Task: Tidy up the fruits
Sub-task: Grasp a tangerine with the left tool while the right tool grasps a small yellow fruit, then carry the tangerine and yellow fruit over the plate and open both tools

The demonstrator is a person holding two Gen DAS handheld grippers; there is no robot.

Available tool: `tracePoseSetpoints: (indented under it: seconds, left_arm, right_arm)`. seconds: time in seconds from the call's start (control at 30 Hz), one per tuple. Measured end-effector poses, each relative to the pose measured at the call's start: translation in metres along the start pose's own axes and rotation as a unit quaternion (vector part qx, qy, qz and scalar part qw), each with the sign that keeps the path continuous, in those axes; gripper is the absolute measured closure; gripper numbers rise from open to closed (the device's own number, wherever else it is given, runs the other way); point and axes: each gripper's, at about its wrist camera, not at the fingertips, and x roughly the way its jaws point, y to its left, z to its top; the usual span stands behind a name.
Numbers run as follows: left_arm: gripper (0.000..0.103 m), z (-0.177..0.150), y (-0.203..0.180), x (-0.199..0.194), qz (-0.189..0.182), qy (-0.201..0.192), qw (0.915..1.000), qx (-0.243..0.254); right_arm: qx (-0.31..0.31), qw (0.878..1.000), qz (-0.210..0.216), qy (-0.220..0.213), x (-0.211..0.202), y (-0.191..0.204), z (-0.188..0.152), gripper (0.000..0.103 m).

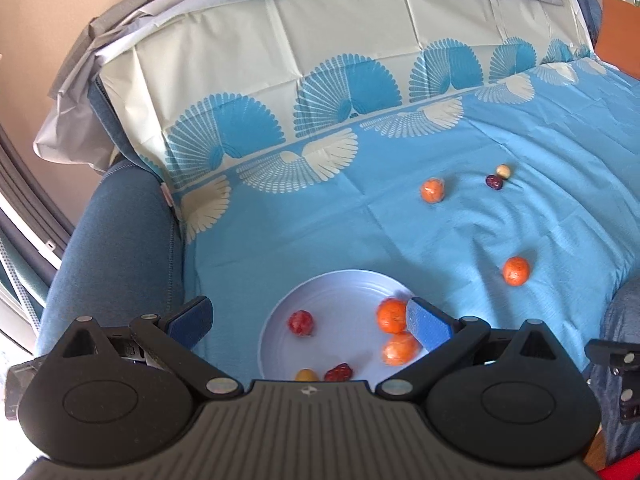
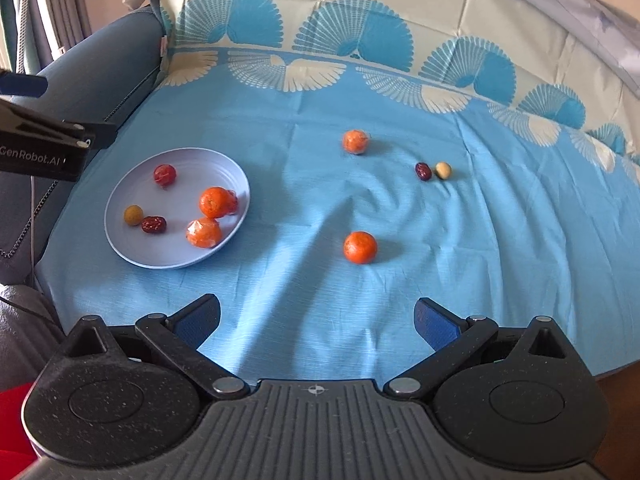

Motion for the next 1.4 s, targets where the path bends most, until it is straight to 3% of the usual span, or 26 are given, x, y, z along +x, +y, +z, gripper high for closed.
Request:
tracePoseSetpoints:
  seconds: [0.2,0.37,0.47,0.67,0.83,0.87,0.93,0.97,1.0,1.03,1.07,1.13,1.23,1.4]
  left_arm:
    - [0.0,0.017,-0.055,0.032,-0.064,0.025,0.9974,-0.024]
    - [0.0,0.026,-0.114,0.074,-0.125,0.067,0.9896,-0.022]
    - [0.0,0.031,-0.149,0.1,-0.142,0.083,0.9864,-0.008]
    - [0.001,0.034,-0.199,0.146,-0.161,0.1,0.9815,0.025]
    - [0.004,0.028,-0.213,0.171,-0.169,0.111,0.9788,0.034]
    - [0.005,0.028,-0.214,0.174,-0.172,0.109,0.9784,0.034]
    - [0.018,0.027,-0.216,0.178,-0.186,0.105,0.9764,0.036]
    - [0.037,0.026,-0.218,0.179,-0.191,0.109,0.9748,0.04]
    - [0.061,0.025,-0.219,0.18,-0.194,0.111,0.9738,0.043]
    - [0.064,0.025,-0.219,0.18,-0.202,0.111,0.9721,0.044]
    - [0.065,0.024,-0.218,0.178,-0.206,0.112,0.9714,0.04]
    - [0.065,0.024,-0.212,0.172,-0.211,0.113,0.9706,0.029]
    - [0.065,0.027,-0.2,0.155,-0.211,0.107,0.9715,0.018]
    - [0.065,0.033,-0.161,0.102,-0.199,0.08,0.9767,-0.011]
  right_arm:
    - [0.029,0.998,-0.028,-0.038,0.027,-0.082,0.005,0.001]
    - [0.046,0.997,-0.026,-0.063,0.08,-0.147,0.024,0.001]
    - [0.032,0.996,-0.033,-0.071,0.126,-0.174,0.042,0.001]
    - [-0.01,0.998,-0.028,-0.06,0.223,-0.188,0.074,0.006]
    - [-0.011,0.998,-0.017,-0.061,0.277,-0.188,0.089,0.015]
    - [-0.003,0.998,-0.011,-0.069,0.281,-0.19,0.091,0.015]
    - [0.008,0.997,0.005,-0.08,0.287,-0.192,0.094,0.019]
    - [0.012,0.996,0.016,-0.083,0.288,-0.192,0.095,0.022]
    - [0.014,0.996,0.031,-0.088,0.288,-0.192,0.095,0.035]
    - [0.01,0.995,0.047,-0.092,0.286,-0.192,0.096,0.062]
    - [0.006,0.995,0.05,-0.091,0.284,-0.19,0.097,0.076]
    - [0.018,0.995,0.047,-0.083,0.281,-0.189,0.098,0.075]
    - [0.049,0.995,0.009,-0.087,0.264,-0.195,0.095,0.075]
    - [0.09,0.989,-0.017,-0.115,0.195,-0.204,0.081,0.075]
